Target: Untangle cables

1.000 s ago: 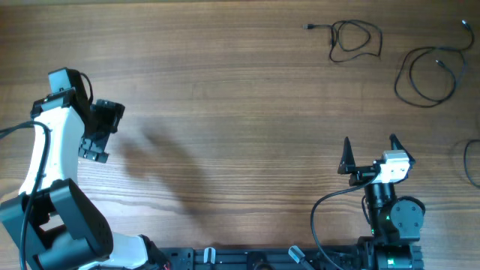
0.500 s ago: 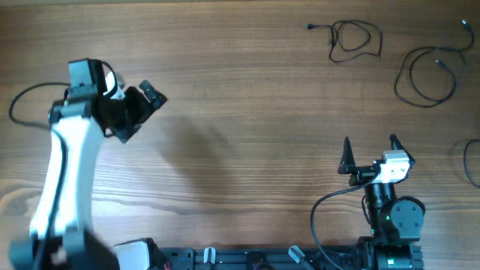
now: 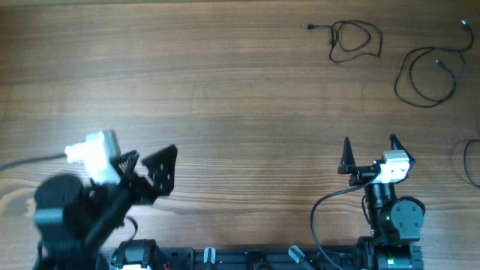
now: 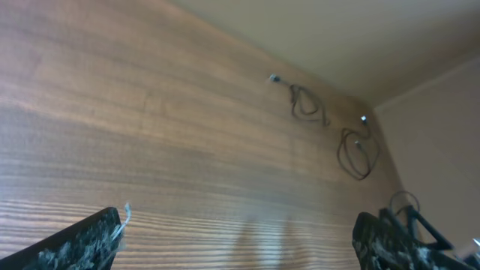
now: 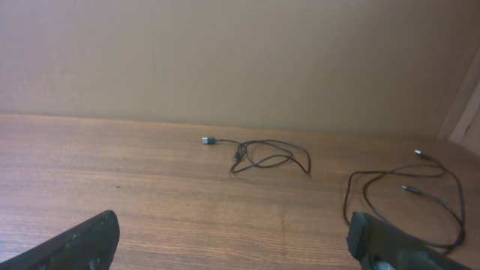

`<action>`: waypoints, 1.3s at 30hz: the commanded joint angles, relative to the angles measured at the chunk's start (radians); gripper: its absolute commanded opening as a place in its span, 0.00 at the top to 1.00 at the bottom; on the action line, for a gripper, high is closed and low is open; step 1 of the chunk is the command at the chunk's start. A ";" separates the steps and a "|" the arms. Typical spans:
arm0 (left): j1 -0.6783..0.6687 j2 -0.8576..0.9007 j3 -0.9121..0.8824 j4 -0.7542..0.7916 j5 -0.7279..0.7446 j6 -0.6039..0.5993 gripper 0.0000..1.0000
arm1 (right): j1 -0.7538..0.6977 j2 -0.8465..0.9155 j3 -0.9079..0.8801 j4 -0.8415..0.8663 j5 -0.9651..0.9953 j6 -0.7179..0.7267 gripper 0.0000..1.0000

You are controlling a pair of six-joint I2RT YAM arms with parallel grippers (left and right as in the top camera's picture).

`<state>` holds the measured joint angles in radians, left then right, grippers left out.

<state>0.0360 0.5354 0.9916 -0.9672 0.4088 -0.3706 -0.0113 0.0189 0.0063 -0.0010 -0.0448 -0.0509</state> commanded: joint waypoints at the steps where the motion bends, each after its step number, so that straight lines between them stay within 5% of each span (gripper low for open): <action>1: -0.005 -0.098 -0.013 -0.018 -0.010 0.024 0.00 | 0.000 -0.015 -0.001 0.002 -0.012 -0.008 0.00; 9: -0.028 -0.231 -0.021 -0.206 -0.008 0.023 0.00 | 0.000 -0.015 -0.001 0.002 -0.012 -0.008 0.00; 21: 0.037 -0.531 -0.078 -0.195 -0.050 0.027 0.00 | 0.000 -0.015 -0.001 0.002 -0.012 -0.008 0.00; 39: 0.038 -0.531 -0.744 0.639 -0.069 0.027 0.00 | 0.000 -0.015 -0.001 0.002 -0.012 -0.008 0.00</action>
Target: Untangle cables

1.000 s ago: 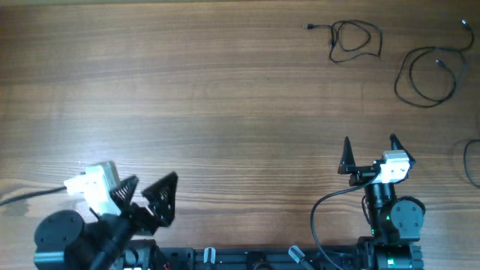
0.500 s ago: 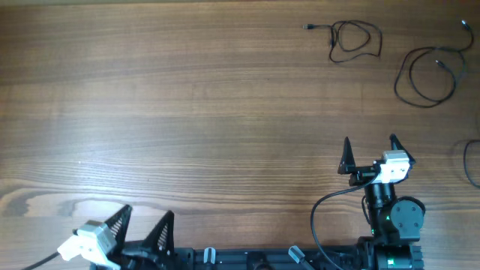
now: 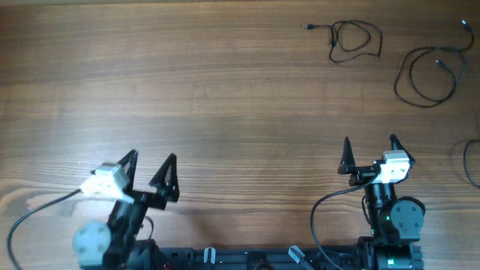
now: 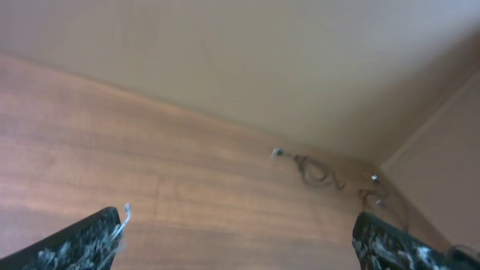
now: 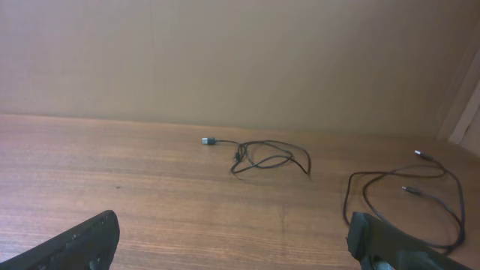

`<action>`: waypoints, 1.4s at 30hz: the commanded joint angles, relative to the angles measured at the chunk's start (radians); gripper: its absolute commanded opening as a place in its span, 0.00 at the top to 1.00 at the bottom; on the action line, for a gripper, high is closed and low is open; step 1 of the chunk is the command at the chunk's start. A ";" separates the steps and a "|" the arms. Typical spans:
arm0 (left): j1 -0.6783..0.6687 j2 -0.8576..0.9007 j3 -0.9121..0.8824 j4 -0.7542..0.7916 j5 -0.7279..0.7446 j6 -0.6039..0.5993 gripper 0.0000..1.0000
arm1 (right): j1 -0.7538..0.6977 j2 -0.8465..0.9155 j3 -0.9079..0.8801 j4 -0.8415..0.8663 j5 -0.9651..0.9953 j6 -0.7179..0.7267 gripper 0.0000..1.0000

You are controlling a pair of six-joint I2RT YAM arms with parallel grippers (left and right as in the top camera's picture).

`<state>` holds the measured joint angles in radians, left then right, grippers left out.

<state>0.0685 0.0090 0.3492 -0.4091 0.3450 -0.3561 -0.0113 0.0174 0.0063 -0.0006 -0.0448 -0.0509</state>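
Two black cables lie apart at the table's far right. The smaller coiled cable (image 3: 352, 39) (image 5: 266, 156) (image 4: 315, 171) sits left of the larger looped cable (image 3: 426, 75) (image 5: 405, 196). A third cable (image 3: 472, 161) shows only at the right edge. My left gripper (image 3: 150, 161) (image 4: 236, 247) stands open at the near left, nothing between its fingers. Near the front right, my right gripper (image 3: 369, 144) (image 5: 232, 251) is open too, empty, well short of the cables.
The wooden table (image 3: 225, 97) runs wide between the arms and the cables. A beige wall (image 5: 225, 52) rises behind the far edge. Each arm's own black lead trails by its base at the front edge.
My left arm has drawn back toward its base and turned to face straight up the table, still open. The right arm and the cables have not moved.
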 commanded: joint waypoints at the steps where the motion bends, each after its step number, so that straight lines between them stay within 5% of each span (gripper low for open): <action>1: 0.003 -0.005 -0.134 0.115 -0.006 0.013 0.00 | 0.000 -0.014 -0.001 0.002 -0.012 -0.008 0.00; 11: -0.067 -0.005 -0.284 0.238 -0.176 0.020 0.00 | 0.000 -0.014 -0.001 0.002 -0.012 -0.008 0.00; 21: -0.067 -0.005 -0.344 0.346 -0.159 0.290 0.00 | 0.000 -0.014 -0.001 0.002 -0.012 -0.008 0.00; 42: -0.066 -0.005 -0.343 0.347 -0.172 0.338 0.00 | 0.000 -0.014 -0.001 0.002 -0.012 -0.008 0.01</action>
